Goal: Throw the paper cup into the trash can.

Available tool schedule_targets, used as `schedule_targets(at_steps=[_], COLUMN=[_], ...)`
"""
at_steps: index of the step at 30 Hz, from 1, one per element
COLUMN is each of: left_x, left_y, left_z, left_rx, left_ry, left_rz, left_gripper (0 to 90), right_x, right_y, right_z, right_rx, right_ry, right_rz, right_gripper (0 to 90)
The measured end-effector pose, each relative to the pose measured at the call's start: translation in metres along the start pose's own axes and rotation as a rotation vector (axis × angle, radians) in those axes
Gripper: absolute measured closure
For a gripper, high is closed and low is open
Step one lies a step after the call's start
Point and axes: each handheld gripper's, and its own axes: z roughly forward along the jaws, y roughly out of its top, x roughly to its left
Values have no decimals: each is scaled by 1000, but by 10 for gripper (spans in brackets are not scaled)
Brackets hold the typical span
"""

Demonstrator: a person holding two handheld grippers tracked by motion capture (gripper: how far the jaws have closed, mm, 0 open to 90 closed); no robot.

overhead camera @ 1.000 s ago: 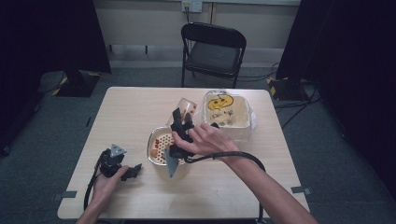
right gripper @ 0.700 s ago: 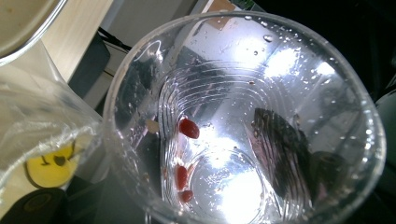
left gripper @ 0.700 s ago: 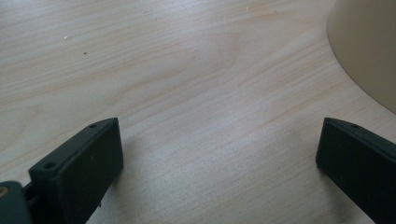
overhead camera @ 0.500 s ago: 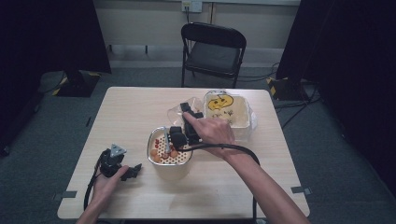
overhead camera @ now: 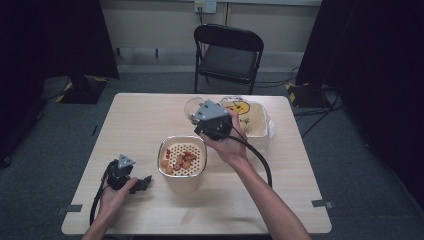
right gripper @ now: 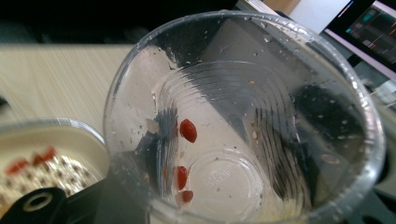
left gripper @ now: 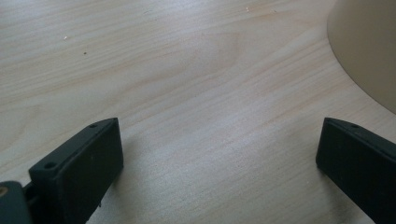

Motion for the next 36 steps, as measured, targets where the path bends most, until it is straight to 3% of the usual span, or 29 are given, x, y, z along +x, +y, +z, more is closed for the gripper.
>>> schedule_targets(at_steps=[1, 2, 4, 6, 13, 26, 34, 36], left_x=[0, 0, 0, 0, 0, 0, 0, 0], left_y=[0, 0, 0, 0, 0, 0, 0, 0], left_z=[0, 0, 0, 0, 0, 0, 0, 0], left_rx=[0, 0, 1, 1, 0, 0, 0, 0], left_ry=[0, 0, 0, 0, 0, -1, 0, 0], left_rz=[1, 1, 1, 1, 1, 0, 0, 0], left_gripper=[1, 1, 1, 1, 1, 1, 1, 1], right_x=[-8, -11, -14, -25, -48, -99, -116, -120], right_y=[-1, -2, -2, -2, -6, -36, -52, -56], right_z=[0, 0, 1, 0, -8, -26, -24, -22], right_rx=[-49, -66, -74, -103, -123, -49, -6, 9], right_ry=[33, 44, 49, 64, 51, -42, -46, -44], right_rz=[116, 157, 179, 251, 333, 429, 491, 507], right_gripper=[515, 515, 515, 515, 515, 499, 474, 427])
